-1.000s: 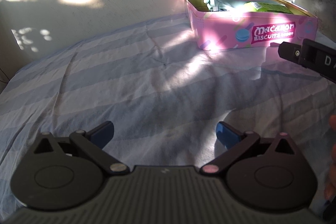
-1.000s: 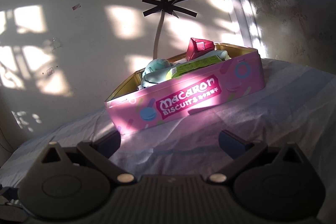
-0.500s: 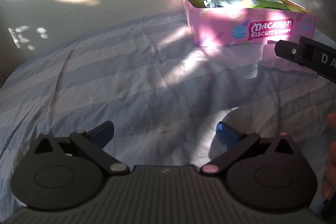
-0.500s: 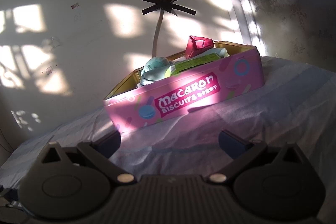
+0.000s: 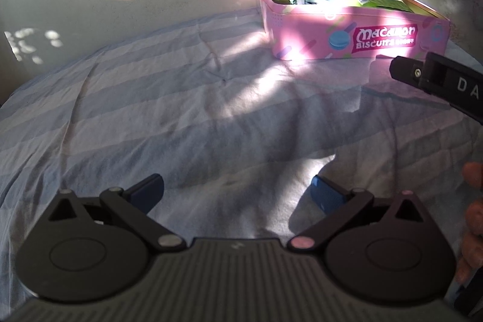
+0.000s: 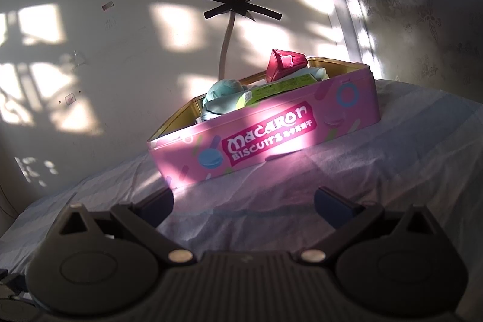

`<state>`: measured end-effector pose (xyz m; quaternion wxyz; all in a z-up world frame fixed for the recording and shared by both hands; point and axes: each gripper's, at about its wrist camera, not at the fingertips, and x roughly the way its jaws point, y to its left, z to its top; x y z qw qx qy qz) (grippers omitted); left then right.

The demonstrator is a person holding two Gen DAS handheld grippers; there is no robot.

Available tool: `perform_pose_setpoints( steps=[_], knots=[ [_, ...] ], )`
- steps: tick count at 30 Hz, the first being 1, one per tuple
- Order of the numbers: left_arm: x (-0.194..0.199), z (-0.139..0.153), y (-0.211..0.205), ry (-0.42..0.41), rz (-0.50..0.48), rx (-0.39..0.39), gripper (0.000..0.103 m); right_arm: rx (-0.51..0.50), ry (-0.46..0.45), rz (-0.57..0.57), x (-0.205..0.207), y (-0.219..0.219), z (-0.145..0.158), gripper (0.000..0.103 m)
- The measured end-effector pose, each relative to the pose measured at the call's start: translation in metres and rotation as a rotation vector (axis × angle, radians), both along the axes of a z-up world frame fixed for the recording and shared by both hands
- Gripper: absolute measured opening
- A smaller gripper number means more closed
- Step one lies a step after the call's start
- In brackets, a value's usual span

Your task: Organize objects

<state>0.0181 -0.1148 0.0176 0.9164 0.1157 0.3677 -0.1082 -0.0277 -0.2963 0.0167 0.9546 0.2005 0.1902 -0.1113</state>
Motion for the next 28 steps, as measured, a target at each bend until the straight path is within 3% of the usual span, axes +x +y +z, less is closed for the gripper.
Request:
perform_pose_setpoints(
  steps=[28],
  knots=[
    [0.0014,-0.0007,0.0031,0.027,-0.015,-0.043,0.103,-0.001,0.007,0.002,0.0004,0.0005,-0.0038,0.103]
  ],
)
